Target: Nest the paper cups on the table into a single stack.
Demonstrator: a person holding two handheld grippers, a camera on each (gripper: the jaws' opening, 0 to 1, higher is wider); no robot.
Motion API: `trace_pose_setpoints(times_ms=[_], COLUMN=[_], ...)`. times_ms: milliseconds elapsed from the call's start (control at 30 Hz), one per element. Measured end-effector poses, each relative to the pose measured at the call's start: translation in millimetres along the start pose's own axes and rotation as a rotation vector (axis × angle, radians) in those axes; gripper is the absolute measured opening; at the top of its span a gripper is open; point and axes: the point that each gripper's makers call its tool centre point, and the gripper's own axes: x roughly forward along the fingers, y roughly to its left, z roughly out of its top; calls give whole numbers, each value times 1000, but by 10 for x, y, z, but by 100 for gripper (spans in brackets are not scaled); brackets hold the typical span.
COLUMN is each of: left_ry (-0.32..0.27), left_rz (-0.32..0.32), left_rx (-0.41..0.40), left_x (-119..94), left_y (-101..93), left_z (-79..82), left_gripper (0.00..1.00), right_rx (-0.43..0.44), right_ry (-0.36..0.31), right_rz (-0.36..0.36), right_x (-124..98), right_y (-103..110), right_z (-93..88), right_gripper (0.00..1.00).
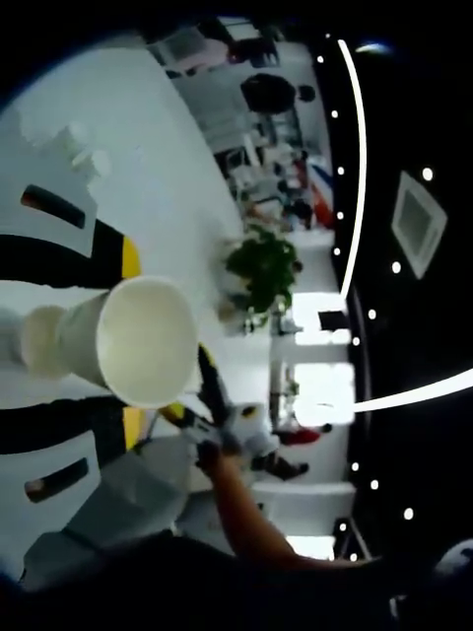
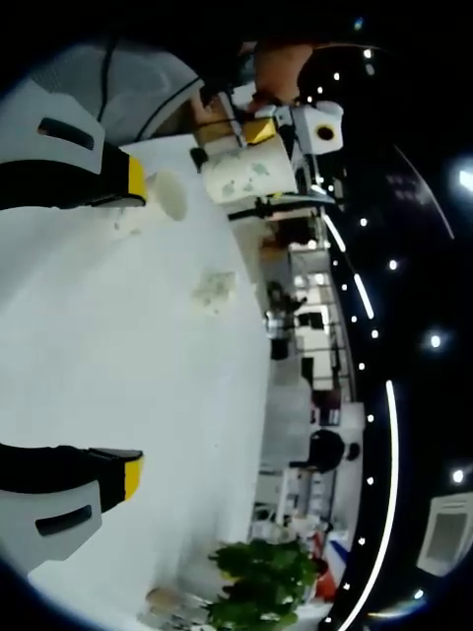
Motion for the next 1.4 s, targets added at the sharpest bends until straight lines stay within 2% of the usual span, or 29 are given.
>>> trace_pose_setpoints(times_ms=[633,1100,1400], left_ry=[1,-1,13], left_rz=[10,17,23], left_rx=[-14,-26,-21], left_x=[33,66,108], left_y=[24,15,-5], left_z=[-134,-241,-382], left_gripper=[41,40,40], right_rx=[1,7,10], right_ry=[1,7,9], right_rz=[-1,-4,-9], right_x=[-4,-33,-52], right_y=[-11,-2,-5], right_z=[12,-49,-62], right_gripper=[100,100,100])
